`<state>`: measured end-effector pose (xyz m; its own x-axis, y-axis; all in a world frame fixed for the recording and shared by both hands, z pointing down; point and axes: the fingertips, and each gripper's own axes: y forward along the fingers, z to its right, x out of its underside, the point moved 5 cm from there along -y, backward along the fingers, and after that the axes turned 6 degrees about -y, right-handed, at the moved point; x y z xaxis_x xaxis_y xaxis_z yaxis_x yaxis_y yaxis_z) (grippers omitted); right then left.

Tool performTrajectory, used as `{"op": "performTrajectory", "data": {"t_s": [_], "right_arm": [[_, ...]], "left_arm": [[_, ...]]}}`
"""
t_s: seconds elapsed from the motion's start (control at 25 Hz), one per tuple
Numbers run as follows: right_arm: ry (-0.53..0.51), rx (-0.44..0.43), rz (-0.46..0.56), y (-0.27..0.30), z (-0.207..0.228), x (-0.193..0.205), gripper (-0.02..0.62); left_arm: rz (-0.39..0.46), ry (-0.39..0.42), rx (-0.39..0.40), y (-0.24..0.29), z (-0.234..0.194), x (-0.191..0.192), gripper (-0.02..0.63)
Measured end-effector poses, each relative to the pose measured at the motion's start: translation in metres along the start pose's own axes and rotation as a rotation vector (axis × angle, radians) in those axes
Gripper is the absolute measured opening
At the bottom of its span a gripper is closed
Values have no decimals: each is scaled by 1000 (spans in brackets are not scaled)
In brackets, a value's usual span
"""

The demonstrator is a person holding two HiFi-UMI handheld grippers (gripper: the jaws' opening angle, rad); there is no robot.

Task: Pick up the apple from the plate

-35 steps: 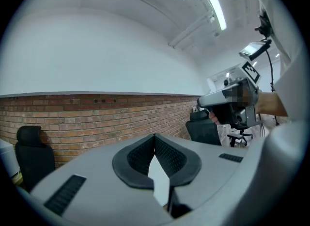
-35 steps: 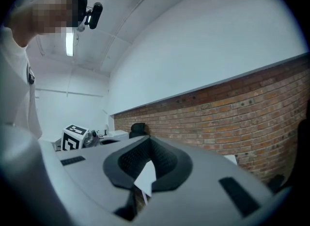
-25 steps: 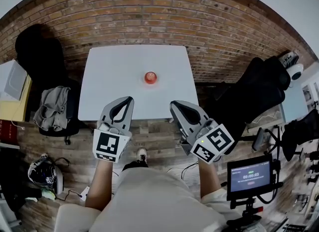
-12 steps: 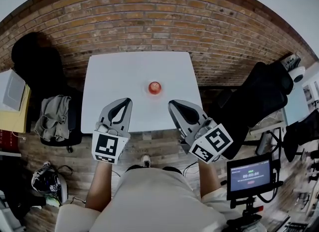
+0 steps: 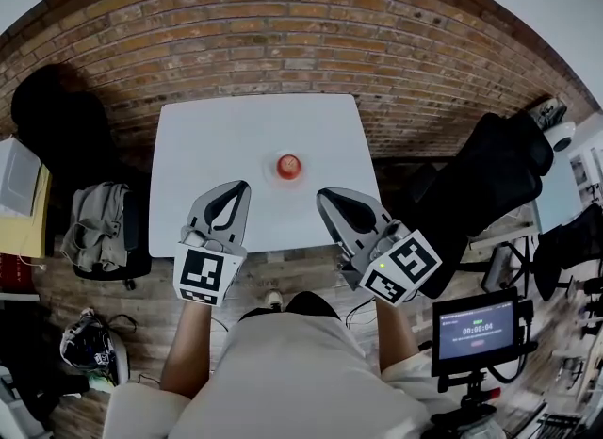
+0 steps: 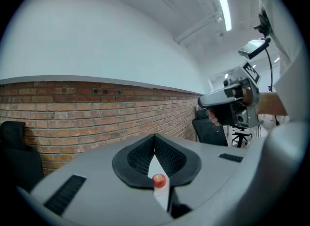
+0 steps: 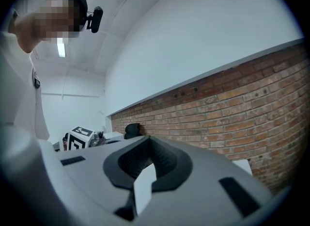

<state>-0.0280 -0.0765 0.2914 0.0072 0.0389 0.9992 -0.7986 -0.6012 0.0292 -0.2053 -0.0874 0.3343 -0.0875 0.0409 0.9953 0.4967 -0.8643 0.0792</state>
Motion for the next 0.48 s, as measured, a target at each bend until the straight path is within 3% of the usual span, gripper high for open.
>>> {"op": "performTrajectory", "data": {"t_s": [0.48], "right_arm": [[63,-52,-60,11,21,16,2]], "left_arm": [[-40,4,-11,19,-2,7,6]]}}
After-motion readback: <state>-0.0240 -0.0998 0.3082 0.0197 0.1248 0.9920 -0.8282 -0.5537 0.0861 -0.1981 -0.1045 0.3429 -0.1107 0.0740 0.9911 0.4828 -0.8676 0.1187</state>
